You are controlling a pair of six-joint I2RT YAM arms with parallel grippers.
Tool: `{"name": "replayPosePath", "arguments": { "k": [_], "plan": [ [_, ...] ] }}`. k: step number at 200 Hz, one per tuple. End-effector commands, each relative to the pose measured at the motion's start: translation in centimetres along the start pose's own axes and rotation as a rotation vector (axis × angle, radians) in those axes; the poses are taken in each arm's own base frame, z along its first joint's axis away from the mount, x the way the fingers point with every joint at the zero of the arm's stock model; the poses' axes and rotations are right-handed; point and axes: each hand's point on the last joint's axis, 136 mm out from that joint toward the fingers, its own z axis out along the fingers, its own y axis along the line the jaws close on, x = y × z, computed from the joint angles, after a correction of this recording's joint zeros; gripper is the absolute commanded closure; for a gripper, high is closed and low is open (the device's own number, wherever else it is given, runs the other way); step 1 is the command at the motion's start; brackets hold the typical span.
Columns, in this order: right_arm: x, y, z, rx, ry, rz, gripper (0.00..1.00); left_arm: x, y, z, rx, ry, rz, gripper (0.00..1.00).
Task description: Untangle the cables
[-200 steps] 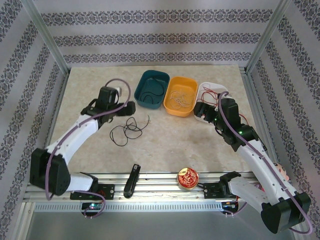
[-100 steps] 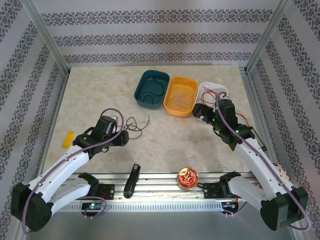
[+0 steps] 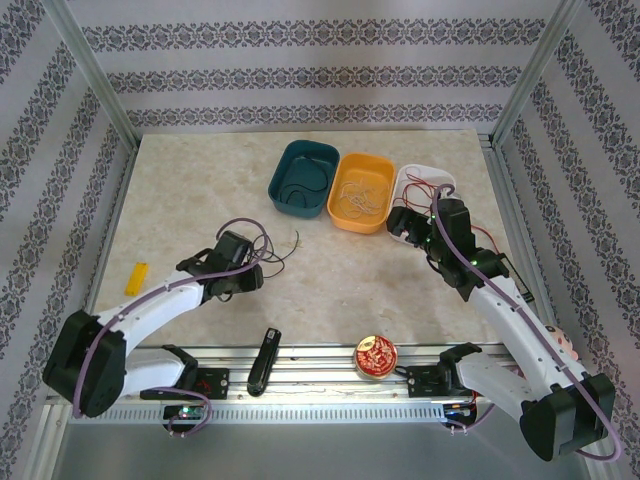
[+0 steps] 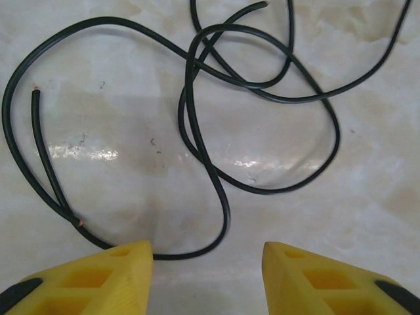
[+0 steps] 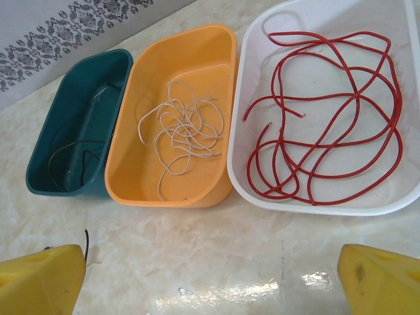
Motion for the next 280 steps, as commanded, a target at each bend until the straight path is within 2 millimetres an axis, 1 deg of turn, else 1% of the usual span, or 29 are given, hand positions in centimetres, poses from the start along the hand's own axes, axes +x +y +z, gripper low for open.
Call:
{"name": "replayPosePath", "arguments": {
  "k": [1,6,15,76,99,104,119,131,138,158,175,237,257,280],
  "plan": [
    [-0.3,-0.4,0.1,0.018,-0.017,0.012,0.02,-2.4,-1.0,0.0,0.001,-0.081,-0.006,0.59],
    [-0.4,-0.4,0.1,0.017,-0.017,0.012,0.02,-2.6,-1.0,0.1,-0.002,-0.084,-0.007,0.61],
    [-0.3,-0.3,0.2,0.016,-0.014,0.013,0.02,-2.7,-1.0,0.3,-0.009,-0.086,-0.006,0.62],
    [-0.3,0.2,0.9,0.000,0.002,0.015,0.02,-3.4,-1.6,1.7,-0.013,-0.075,0.018,0.63],
    [-0.3,0.2,1.1,0.001,0.008,0.014,0.02,-3.3,-1.4,2.3,-0.031,-0.066,0.021,0.63],
    [-0.3,0.2,1.1,0.002,0.010,0.014,0.02,-3.3,-1.4,2.4,-0.035,-0.065,0.022,0.65],
    [-0.3,0.2,1.2,0.006,0.009,0.013,0.02,-3.3,-1.1,2.5,-0.051,-0.060,0.029,0.79],
    [-0.3,0.1,1.2,0.011,0.008,0.014,0.02,-3.5,-1.1,2.2,-0.054,-0.062,0.034,0.90],
    [-0.3,0.1,1.2,0.012,0.009,0.013,0.02,-3.6,-1.2,1.9,-0.054,-0.065,0.038,0.94],
    [-0.4,0.1,1.2,0.011,0.010,0.012,0.02,-4.5,-1.5,0.5,-0.047,-0.096,0.049,0.98],
    [-0.3,0.1,1.3,0.011,0.015,0.012,0.02,-5.3,-1.8,-1.2,-0.038,-0.130,0.060,0.99],
    [-0.2,0.2,1.3,0.005,0.015,0.014,0.02,-8.9,-2.5,-8.5,0.013,-0.334,0.092,0.99],
    [-0.1,0.0,1.3,0.007,0.013,0.017,0.02,-10.0,-3.4,-10.9,0.064,-0.395,0.114,0.99],
    [0.0,-0.1,1.1,0.010,0.011,0.016,0.02,-11.1,-5.0,-13.7,0.143,-0.452,0.139,0.99]
  ]
}}
